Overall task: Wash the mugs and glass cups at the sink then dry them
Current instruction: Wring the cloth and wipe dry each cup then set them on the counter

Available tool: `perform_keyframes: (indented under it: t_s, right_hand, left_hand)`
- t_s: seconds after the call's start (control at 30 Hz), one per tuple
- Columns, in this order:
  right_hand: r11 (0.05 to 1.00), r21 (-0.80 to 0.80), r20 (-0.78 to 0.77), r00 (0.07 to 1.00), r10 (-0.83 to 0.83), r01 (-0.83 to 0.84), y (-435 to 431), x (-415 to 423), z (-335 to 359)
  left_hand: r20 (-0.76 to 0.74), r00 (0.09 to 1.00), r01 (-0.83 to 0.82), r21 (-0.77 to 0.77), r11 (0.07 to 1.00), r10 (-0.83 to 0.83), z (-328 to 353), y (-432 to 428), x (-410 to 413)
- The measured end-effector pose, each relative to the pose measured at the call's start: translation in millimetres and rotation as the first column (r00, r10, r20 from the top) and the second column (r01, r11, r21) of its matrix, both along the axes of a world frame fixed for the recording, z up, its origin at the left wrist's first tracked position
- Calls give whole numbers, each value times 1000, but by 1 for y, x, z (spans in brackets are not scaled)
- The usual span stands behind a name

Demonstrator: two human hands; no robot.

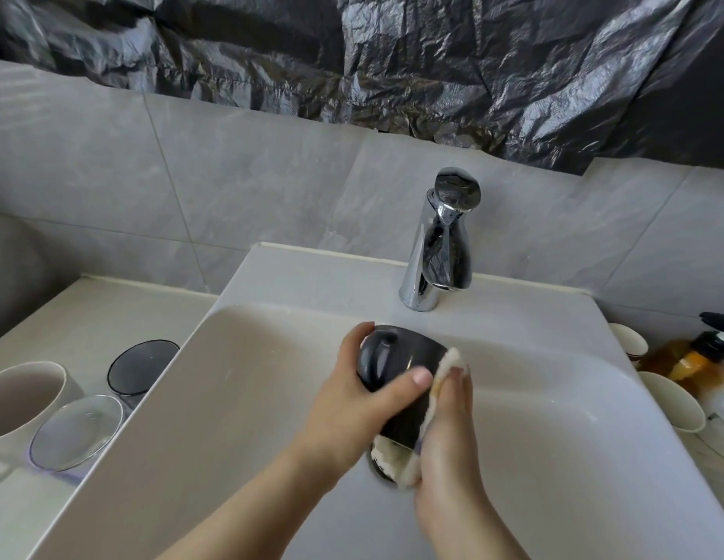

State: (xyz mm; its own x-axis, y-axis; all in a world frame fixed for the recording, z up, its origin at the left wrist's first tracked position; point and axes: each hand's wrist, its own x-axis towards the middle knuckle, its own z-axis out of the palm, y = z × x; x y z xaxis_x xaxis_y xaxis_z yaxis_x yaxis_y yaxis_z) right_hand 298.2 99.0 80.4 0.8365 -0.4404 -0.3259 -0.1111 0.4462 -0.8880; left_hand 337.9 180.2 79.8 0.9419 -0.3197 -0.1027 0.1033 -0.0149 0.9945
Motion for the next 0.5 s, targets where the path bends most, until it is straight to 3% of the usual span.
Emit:
perform_keyframes:
  t_s: [0.07, 0.13, 0.2, 0.3, 0.37, 0.47, 0.5]
  right_hand:
    - [960, -280, 108, 993, 36, -4, 6, -1, -4]
    - [927, -376, 163, 985, 56, 9, 11, -2, -4]
    - [951, -309, 173, 985, 24, 31, 8, 2, -1]
    - [992, 122, 59, 998, 27, -34, -10, 6, 5]
    - [991, 128, 2, 999, 46, -46, -10, 1, 4]
    - [938, -339, 75, 992, 104, -73, 12, -6, 7]
    - [907, -416, 93, 990, 110, -62, 17, -5, 7]
  left_hand:
    - [-90, 987, -141, -105, 984, 132, 2, -3, 1]
    - [-146, 969, -221, -169, 960, 198, 6, -1, 2]
    - [-76, 970, -241, -142, 960, 232, 7, -1, 2]
    - [-11, 974, -227, -110, 968, 227, 8, -5, -3]
    - [-70, 966, -254, -129, 958, 247, 5, -8, -3]
    - [-239, 933, -310, -163, 937, 268, 5, -5, 1]
    - [-253, 929, -316, -158, 935, 271, 5, -3, 2]
